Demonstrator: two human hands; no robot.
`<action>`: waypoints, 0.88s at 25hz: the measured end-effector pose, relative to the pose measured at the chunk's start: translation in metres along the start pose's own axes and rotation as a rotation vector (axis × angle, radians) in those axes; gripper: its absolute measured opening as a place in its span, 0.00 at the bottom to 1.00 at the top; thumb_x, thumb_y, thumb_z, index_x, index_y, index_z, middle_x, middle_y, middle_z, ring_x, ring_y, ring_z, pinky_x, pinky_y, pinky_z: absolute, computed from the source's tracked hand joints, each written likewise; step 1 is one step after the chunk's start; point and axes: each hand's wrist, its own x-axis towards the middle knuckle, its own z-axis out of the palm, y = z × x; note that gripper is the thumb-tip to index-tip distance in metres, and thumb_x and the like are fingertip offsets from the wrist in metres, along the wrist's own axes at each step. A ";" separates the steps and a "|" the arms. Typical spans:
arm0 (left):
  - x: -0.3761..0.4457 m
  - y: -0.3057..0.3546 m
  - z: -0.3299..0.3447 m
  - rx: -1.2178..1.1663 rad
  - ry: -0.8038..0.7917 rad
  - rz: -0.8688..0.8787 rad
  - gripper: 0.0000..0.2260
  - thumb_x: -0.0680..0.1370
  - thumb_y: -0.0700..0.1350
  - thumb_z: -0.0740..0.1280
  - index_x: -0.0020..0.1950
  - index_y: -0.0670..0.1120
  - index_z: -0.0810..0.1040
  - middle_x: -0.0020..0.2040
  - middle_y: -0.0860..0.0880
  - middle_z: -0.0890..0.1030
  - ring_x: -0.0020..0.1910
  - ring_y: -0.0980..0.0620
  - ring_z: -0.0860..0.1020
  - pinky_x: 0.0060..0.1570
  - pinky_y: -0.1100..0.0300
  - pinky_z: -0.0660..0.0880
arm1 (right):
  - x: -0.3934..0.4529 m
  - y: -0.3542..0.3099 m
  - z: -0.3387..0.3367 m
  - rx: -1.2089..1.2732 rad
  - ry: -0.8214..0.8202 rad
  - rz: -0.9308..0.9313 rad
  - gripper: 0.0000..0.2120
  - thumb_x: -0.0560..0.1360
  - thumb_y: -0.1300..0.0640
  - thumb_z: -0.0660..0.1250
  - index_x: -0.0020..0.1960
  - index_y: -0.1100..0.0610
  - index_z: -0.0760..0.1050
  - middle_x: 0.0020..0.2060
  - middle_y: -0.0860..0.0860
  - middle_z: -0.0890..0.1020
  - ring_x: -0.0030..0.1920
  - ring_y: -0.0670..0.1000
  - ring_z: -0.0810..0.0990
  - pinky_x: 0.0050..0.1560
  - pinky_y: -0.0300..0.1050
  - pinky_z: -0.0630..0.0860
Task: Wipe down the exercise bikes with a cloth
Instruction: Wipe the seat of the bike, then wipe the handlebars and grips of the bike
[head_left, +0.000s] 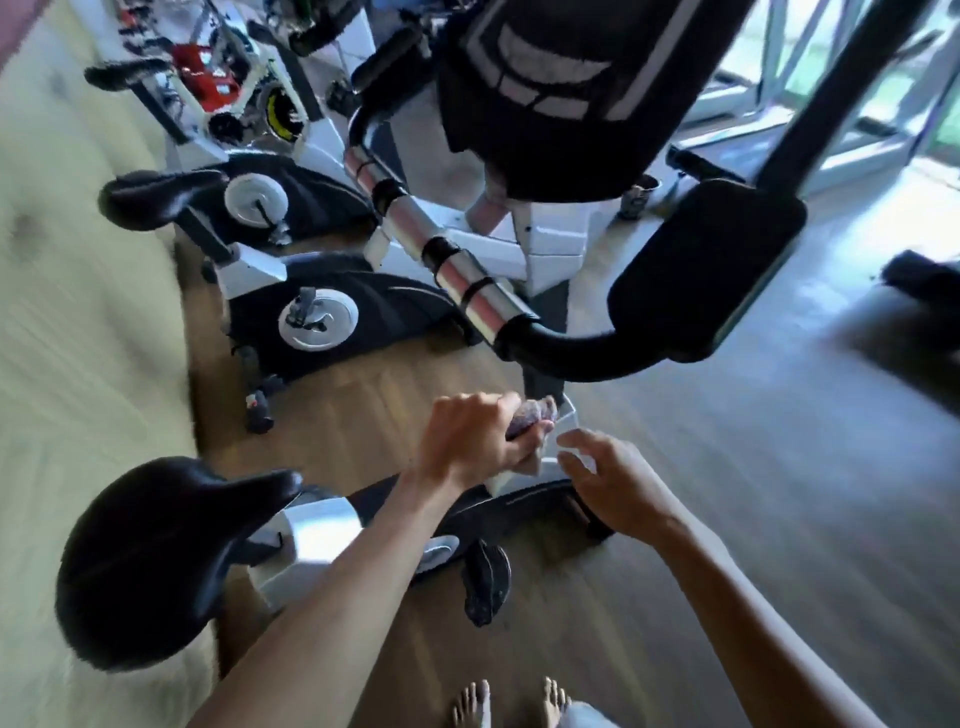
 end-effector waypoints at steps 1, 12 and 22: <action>0.011 0.018 0.009 -0.025 -0.028 0.052 0.20 0.77 0.65 0.66 0.37 0.52 0.67 0.32 0.47 0.81 0.32 0.43 0.81 0.31 0.58 0.62 | -0.010 0.017 -0.011 -0.001 0.033 0.058 0.13 0.81 0.52 0.64 0.63 0.53 0.79 0.61 0.53 0.83 0.62 0.56 0.80 0.63 0.54 0.76; 0.080 0.260 0.068 -0.296 -0.266 0.502 0.22 0.79 0.68 0.60 0.42 0.50 0.71 0.45 0.45 0.84 0.49 0.40 0.82 0.40 0.53 0.63 | -0.175 0.158 -0.108 0.188 0.434 0.587 0.14 0.81 0.49 0.64 0.64 0.51 0.78 0.63 0.49 0.82 0.64 0.50 0.79 0.65 0.51 0.75; 0.091 0.433 0.050 -0.667 -0.352 0.567 0.23 0.80 0.67 0.59 0.44 0.48 0.77 0.44 0.44 0.85 0.48 0.38 0.82 0.40 0.52 0.68 | -0.260 0.166 -0.150 0.570 1.129 0.620 0.15 0.77 0.41 0.66 0.51 0.52 0.82 0.45 0.52 0.86 0.48 0.50 0.85 0.54 0.57 0.80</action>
